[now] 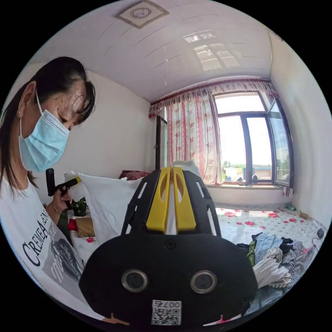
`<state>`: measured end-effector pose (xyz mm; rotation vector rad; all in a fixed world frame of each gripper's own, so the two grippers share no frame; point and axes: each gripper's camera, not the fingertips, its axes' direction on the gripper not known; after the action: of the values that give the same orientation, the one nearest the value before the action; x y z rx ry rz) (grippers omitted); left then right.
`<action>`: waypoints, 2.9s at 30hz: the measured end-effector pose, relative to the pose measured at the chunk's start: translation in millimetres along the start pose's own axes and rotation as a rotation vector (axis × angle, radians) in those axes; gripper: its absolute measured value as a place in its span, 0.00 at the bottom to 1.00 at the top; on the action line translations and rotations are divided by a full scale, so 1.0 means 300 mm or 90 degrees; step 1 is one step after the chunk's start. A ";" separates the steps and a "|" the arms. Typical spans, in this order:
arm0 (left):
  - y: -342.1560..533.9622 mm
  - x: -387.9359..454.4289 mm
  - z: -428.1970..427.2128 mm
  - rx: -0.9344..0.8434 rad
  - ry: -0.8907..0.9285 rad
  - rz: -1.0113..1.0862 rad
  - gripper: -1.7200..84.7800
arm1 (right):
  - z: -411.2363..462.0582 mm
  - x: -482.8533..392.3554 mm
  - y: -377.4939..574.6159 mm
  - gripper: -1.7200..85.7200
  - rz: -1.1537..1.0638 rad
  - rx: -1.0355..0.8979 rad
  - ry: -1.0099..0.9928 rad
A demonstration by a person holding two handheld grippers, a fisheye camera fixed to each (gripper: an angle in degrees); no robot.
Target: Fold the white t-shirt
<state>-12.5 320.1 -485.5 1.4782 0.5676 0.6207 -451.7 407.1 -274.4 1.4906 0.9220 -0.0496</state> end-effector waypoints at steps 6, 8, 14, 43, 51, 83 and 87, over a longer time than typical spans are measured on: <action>0.053 -0.163 0.229 -0.007 -0.055 -0.045 0.01 | 0.341 0.028 -0.072 0.02 -0.088 -0.082 0.063; 0.155 -0.283 0.408 -0.086 -0.074 -0.109 0.02 | 0.530 0.076 -0.033 0.02 -0.069 -0.156 0.068; 0.771 -0.650 0.909 -0.401 -0.108 -0.352 0.09 | 1.059 0.295 0.376 0.05 0.062 -0.481 0.126; 1.713 -0.113 0.768 -0.808 0.066 -0.427 0.15 | 0.564 0.249 1.159 0.13 0.297 -0.912 -0.087; 1.894 -0.150 0.750 -0.912 0.035 -0.342 0.01 | 0.469 0.263 1.226 0.03 0.237 -0.978 0.020; 1.775 -0.751 0.731 -0.300 -0.021 -0.640 0.06 | 0.609 0.985 0.786 0.03 0.528 -0.457 -0.090; 1.801 -0.834 0.893 -0.345 -0.044 -0.659 0.10 | 0.760 1.070 0.845 0.05 0.540 -0.519 -0.017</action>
<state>-27.5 -48.5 53.1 0.5512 0.9161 -0.1070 16.4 410.0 -283.3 0.9864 0.1612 0.8267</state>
